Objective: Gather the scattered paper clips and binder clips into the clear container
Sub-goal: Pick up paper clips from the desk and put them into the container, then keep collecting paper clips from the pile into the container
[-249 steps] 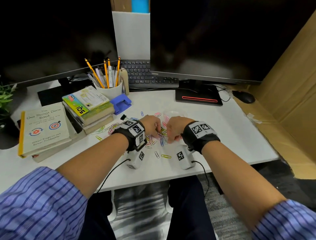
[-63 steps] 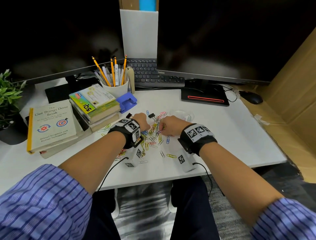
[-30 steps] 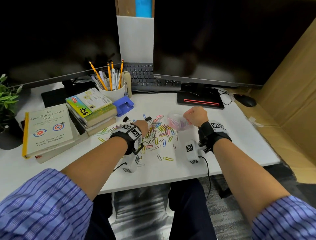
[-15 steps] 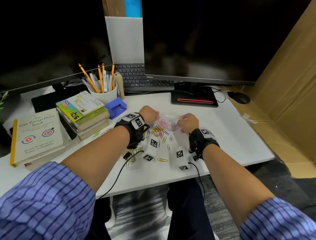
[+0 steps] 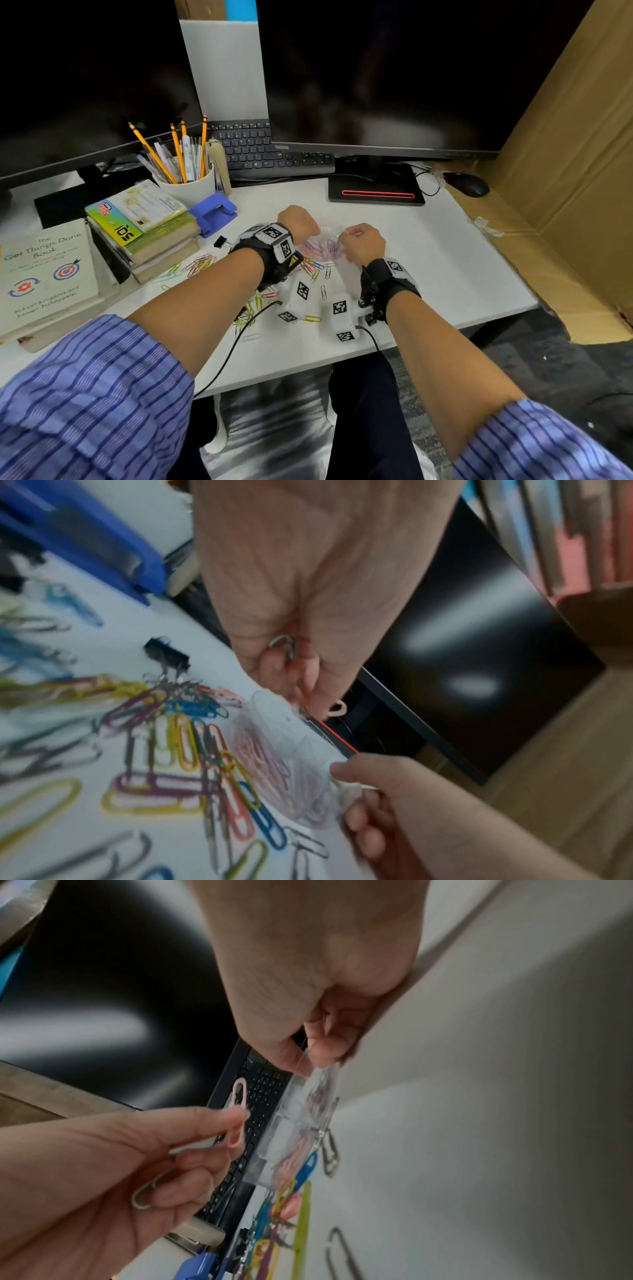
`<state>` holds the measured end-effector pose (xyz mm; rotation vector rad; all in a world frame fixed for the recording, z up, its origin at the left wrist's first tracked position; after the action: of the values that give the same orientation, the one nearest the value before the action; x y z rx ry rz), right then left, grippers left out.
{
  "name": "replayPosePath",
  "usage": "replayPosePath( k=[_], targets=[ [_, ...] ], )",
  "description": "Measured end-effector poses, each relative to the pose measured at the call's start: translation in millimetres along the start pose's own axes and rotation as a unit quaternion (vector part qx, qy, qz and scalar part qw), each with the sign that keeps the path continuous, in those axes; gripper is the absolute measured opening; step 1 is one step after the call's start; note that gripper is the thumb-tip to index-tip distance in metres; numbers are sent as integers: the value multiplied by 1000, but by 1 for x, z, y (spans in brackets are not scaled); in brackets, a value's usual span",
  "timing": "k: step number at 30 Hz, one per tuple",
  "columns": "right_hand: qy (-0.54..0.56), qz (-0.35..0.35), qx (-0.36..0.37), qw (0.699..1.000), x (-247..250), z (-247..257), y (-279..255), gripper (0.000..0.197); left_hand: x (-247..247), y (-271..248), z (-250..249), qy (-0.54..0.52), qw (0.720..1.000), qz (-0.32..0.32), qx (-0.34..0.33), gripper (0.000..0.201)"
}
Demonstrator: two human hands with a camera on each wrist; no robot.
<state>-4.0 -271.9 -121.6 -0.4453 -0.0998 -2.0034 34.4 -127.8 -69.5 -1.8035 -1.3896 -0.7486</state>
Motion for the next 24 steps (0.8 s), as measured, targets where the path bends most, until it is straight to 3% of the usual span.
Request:
replayPosePath(
  k=[5, 8, 10, 14, 20, 24],
  targets=[
    [3, -3, 17, 1000, 0, -2, 1, 8, -9, -1, -19, 73, 997, 15, -34, 24],
    [8, -2, 17, 1000, 2, -3, 1, 16, -12, -2, -26, 97, 995, 4, -17, 22],
    [8, -2, 18, 1000, 3, -3, 1, 20, -10, 1, -22, 55, 998, -14, 9, 22],
    [19, -8, 17, 1000, 1, -4, 1, 13, -4, 8, -4, -59, 998, 13, 33, 22],
    [4, -12, 18, 1000, -2, -2, 1, 14, -3, 8, 3, -39, 998, -2, 53, 10],
    [0, -9, 19, 1000, -1, -1, 0, 10, 7, 0, 2, 15, 999, -26, 38, 19]
  ],
)
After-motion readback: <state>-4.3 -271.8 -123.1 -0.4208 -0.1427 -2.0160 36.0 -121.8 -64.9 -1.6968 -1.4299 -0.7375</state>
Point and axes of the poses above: each hand's wrist, its own y-axis towards the middle knuckle, its own x-axis out of the back of the hand, z = x × y, the point moved 2 cm from there along y, towards the middle knuckle, and after that the axes turned 6 degrees about y, right-handed, at the moved point
